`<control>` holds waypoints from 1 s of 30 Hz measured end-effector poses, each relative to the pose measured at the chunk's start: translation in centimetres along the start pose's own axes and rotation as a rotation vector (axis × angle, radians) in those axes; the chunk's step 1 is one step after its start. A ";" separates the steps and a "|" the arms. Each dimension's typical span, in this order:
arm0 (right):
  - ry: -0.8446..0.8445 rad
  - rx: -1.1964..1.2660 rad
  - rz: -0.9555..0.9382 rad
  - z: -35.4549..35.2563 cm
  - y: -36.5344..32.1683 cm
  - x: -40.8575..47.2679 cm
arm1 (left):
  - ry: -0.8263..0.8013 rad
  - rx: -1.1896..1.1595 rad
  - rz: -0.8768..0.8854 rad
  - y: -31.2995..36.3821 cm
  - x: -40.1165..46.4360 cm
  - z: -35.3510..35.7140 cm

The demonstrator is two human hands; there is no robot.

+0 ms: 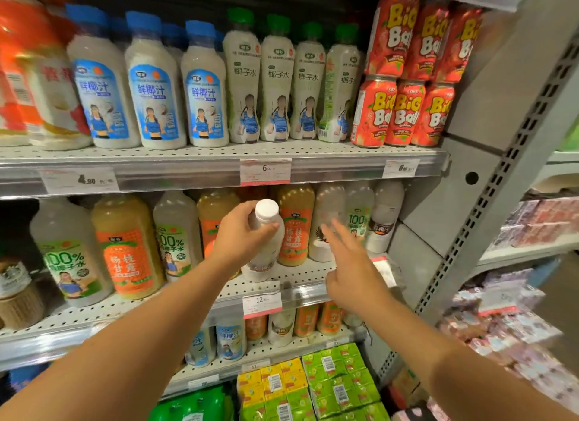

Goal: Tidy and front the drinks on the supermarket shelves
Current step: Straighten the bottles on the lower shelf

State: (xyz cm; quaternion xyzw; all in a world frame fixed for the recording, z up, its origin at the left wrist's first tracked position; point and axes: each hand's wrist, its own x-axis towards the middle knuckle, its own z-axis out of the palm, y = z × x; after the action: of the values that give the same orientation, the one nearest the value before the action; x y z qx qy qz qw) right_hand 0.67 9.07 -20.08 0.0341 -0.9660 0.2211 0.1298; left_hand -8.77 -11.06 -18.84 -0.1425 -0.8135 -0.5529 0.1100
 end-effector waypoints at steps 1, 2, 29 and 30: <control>-0.051 0.001 0.030 0.7 0.2 -1.5 | 0.005 0.016 0.025 0.0 -0.4 -0.1; -0.086 0.008 0.058 1.2 0.3 -2.8 | 0.008 0.011 0.042 -0.1 -0.8 -0.2; -0.052 0.556 0.234 0.5 8.0 -9.5 | -0.234 -0.139 -0.113 9.1 -9.6 12.8; -0.041 0.577 0.242 0.4 9.0 -9.1 | -0.217 -0.129 -0.129 9.3 -9.1 14.1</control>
State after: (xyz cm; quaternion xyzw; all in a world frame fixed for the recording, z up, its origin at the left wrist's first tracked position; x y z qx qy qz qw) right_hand 8.21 17.08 -26.57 -0.0413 -0.8627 0.4995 0.0678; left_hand 2.71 4.27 -18.91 -0.1555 -0.7909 -0.5914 -0.0239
